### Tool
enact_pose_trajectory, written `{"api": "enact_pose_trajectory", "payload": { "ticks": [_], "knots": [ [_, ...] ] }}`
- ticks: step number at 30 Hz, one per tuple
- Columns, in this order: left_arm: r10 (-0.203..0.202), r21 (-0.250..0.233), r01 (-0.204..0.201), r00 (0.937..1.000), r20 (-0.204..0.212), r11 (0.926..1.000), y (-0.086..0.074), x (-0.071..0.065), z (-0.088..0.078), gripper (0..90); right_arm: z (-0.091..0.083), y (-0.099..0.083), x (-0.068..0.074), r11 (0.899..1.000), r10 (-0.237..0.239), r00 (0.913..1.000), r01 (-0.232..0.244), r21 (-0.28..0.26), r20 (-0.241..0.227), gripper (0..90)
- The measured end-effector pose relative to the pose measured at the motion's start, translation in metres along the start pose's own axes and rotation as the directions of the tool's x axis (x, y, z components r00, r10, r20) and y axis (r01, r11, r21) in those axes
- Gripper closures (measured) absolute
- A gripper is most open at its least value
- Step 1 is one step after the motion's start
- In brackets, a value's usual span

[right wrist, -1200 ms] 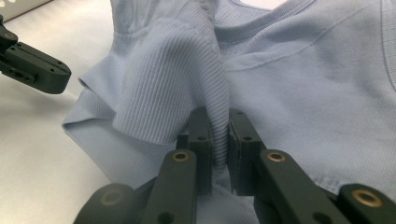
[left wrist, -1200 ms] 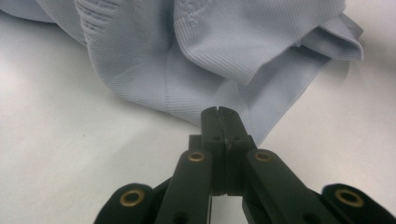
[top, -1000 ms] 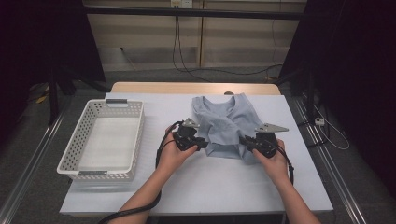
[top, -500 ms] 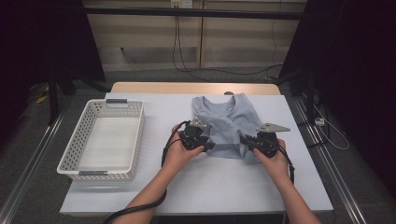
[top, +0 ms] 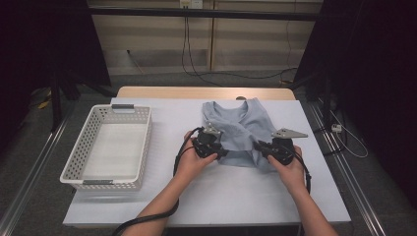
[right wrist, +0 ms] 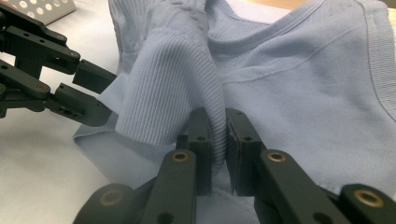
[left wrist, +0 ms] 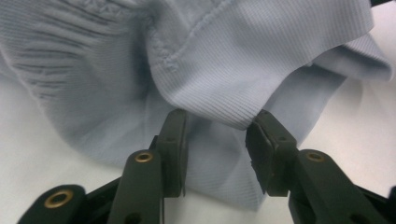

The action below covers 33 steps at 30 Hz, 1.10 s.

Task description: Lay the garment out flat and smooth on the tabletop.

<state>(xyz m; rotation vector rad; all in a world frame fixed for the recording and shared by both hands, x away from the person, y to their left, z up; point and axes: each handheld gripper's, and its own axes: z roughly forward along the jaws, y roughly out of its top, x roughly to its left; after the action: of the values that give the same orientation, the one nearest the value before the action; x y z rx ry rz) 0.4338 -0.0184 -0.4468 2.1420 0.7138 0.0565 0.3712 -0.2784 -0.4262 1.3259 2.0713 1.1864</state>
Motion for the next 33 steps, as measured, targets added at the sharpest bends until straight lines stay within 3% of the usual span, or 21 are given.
{"api": "enact_pose_trajectory", "payload": {
  "ticks": [8, 13, 21, 26, 33],
  "knots": [
    [-0.005, -0.021, 0.005, 1.0000, -0.001, 0.9998, 0.0036, 0.0005, -0.0059, 63.1, -0.0013, -0.0010, -0.0008, 1.000, -0.001, 1.0000, 0.001, 0.002, -0.001, 82.0],
    [0.001, -0.025, -0.001, 1.0000, 0.002, 0.9997, 0.0034, 0.0004, -0.0052, 56.3, 0.0000, -0.0013, 0.0007, 1.000, -0.004, 1.0000, 0.004, 0.003, -0.002, 82.0],
    [-0.002, -0.023, 0.002, 1.0000, -0.008, 0.9997, 0.0049, 0.0007, -0.0011, 54.3, 0.0007, -0.0015, 0.0031, 1.000, -0.008, 0.9999, 0.008, 0.006, -0.007, 82.1],
    [-0.018, -0.035, 0.018, 0.9996, -0.021, 0.9992, 0.0066, 0.0024, -0.0016, 63.7, 0.0002, -0.0014, 0.0031, 1.000, -0.008, 0.9999, 0.008, 0.006, -0.009, 81.9],
    [-0.027, -0.040, 0.026, 0.9996, -0.007, 0.9989, 0.0082, -0.0001, -0.0006, 78.1, 0.0004, -0.0015, 0.0041, 1.000, -0.011, 0.9998, 0.011, 0.009, -0.014, 81.6]
  ]
}}
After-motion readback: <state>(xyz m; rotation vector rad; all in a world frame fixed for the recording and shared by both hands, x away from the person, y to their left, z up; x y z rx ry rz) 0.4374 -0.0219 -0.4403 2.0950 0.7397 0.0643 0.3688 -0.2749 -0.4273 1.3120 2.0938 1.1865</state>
